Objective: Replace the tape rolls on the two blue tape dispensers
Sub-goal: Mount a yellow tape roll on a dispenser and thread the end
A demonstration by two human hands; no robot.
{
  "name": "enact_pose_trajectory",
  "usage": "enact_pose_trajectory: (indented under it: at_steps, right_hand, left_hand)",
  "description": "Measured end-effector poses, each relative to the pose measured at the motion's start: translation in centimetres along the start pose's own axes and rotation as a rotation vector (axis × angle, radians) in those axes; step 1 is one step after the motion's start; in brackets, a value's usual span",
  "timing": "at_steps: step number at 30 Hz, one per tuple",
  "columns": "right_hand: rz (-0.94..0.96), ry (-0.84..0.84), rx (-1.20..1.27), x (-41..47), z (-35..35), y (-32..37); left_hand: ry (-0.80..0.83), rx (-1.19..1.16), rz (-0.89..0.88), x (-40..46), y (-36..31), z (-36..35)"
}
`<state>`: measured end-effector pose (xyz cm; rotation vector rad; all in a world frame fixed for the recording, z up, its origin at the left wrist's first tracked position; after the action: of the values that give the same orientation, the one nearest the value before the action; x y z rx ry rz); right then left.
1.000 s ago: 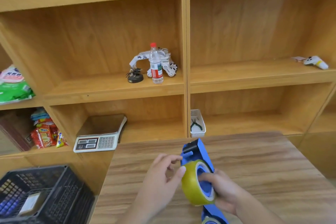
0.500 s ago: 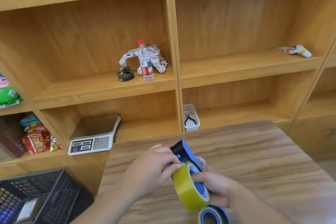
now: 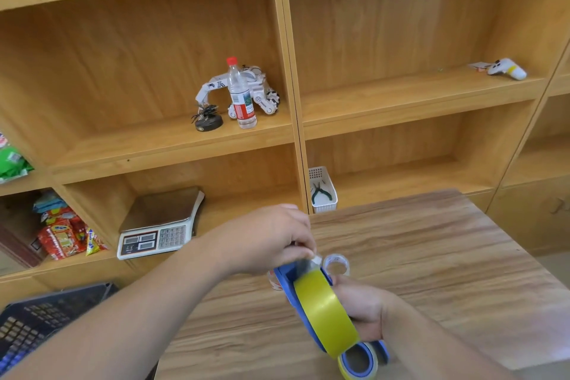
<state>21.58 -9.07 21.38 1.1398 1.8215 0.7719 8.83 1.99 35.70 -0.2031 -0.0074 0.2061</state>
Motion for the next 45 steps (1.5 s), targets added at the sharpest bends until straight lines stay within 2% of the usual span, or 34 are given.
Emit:
enact_pose_trajectory:
  at_steps: [13, 21, 25, 30, 35, 37, 45]
  right_hand:
    - [-0.001, 0.036, 0.094, -0.6, -0.2, 0.0]
    - [0.125, -0.056, 0.144, -0.5, 0.5, 0.6]
    - [0.169, -0.089, 0.100, -0.9, 0.5, 0.7]
    - [0.185, -0.149, 0.038, -0.8, 0.4, 0.9]
    - [0.129, -0.036, -0.062, 0.7, 1.6, 0.5]
    - [0.077, -0.066, -0.073, 0.9, 2.3, 0.1]
    - [0.100, -0.023, -0.213, 0.8, 1.5, 0.5]
  left_hand:
    - [0.051, 0.044, -0.050, 2.8, -0.2, 1.5]
    - [-0.085, -0.142, 0.152, 2.1, 1.4, 2.5]
    - [-0.071, -0.213, 0.276, 1.5, 2.8, 3.1]
    - [-0.038, -0.235, 0.349, 0.9, 3.7, 3.1]
    - [-0.082, -0.275, 0.392, 0.2, 4.7, 3.6]
    - [-0.093, -0.293, 0.434, -0.2, 5.6, 4.0]
    - [0.040, -0.427, 0.499, 0.1, 6.0, 1.6]
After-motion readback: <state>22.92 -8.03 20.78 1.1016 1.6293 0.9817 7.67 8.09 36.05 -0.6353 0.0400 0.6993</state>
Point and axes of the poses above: each hand's wrist, its own x-axis towards the middle knuckle, its own z-axis out of the back of the hand, y = z × x, the point moved 1 cm from there along x, towards the middle knuckle, and after that the axes turned 5 degrees about z, right-handed, at the moved point
